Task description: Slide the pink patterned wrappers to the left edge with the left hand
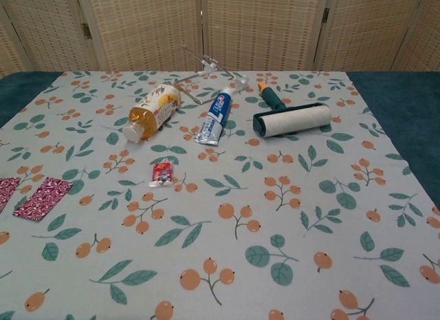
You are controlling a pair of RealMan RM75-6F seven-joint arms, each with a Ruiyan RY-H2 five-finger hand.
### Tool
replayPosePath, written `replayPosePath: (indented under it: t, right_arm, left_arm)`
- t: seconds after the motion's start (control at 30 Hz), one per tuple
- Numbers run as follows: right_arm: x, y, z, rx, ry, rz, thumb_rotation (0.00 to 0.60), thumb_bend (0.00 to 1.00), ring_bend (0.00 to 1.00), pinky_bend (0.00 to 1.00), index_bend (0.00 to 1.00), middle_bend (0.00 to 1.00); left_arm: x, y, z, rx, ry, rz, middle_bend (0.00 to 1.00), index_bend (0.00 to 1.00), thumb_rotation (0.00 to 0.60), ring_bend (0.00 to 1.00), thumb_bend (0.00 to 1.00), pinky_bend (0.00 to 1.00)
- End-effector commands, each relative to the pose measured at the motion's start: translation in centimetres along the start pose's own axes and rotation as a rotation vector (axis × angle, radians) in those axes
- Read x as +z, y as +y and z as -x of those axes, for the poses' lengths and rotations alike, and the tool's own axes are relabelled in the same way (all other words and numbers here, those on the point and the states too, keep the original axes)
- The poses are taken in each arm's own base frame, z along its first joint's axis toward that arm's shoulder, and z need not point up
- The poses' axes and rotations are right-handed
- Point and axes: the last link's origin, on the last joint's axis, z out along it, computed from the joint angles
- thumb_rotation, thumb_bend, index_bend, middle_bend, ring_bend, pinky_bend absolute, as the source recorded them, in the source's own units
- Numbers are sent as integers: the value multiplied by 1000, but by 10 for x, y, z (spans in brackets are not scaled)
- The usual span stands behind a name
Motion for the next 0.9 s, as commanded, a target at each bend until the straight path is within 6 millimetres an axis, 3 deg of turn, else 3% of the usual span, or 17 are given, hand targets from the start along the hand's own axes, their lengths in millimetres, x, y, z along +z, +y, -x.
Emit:
replayPosePath:
  t: [0.03,0.17,0.27,0.53,0.9]
  right_arm:
    - [0,1,-2,-3,5,0,600,457,0,0,0,0]
    - [-1,2,-5,-4,11,6,600,457,0,0,0,0]
    - [-2,4,-4,-2,7,10,600,457,0,0,0,0]
    - [-2,6,-3,2,7,13,600,457,0,0,0,0]
    - [-2,9,-2,5,6,23,600,457,0,0,0,0]
  left_arm:
    - [9,18,-9,16,19,70,0,242,311,0,650,0]
    - [18,31,-12,55,12,104,0,197,339,0,461,0]
    - [22,42,-11,82,-8,128,0,161,351,0,402,0]
    - [33,57,-5,106,-42,141,0,119,361,0,371,0]
    - [45,57,-2,154,-46,104,0,115,370,0,368,0]
